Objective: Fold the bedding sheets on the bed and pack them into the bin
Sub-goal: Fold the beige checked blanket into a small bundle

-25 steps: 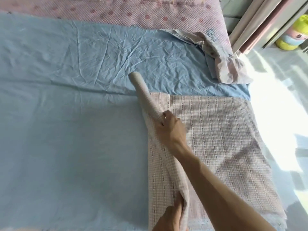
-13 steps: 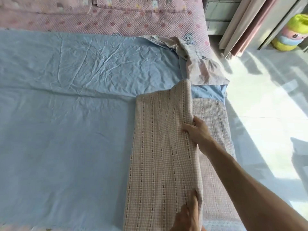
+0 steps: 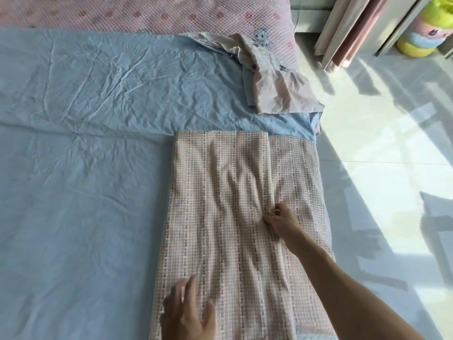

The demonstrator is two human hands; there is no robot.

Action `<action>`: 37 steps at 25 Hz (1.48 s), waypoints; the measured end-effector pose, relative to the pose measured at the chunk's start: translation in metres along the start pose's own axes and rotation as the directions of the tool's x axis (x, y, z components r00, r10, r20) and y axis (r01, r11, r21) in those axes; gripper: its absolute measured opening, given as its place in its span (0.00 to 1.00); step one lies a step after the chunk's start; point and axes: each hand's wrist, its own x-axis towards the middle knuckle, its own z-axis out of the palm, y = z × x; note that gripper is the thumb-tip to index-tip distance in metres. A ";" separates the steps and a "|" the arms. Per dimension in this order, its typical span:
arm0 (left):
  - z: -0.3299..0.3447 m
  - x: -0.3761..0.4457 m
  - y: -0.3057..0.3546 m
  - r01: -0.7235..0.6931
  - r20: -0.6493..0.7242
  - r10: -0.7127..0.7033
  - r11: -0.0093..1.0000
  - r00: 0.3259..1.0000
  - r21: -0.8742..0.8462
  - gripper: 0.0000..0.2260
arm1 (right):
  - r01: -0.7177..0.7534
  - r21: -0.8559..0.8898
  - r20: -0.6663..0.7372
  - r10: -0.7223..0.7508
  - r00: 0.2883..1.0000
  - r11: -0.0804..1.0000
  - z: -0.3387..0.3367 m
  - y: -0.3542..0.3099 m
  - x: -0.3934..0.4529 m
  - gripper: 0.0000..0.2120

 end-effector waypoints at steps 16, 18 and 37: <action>0.005 -0.005 -0.087 0.526 0.242 -0.467 0.747 0.850 -0.406 0.35 | 0.506 -0.790 0.322 -0.469 0.822 0.346 -0.003 0.117 -0.056 0.31; 0.011 -0.026 -0.096 0.609 0.218 -0.590 0.619 0.777 -0.495 0.30 | 0.522 -0.775 0.383 -0.391 0.837 0.357 -0.016 0.116 -0.063 0.27; 0.136 -0.145 0.126 0.271 0.410 -0.716 -0.308 0.566 -0.912 0.16 | 0.787 -0.517 0.834 -0.008 0.551 0.336 -0.134 0.079 -0.033 0.35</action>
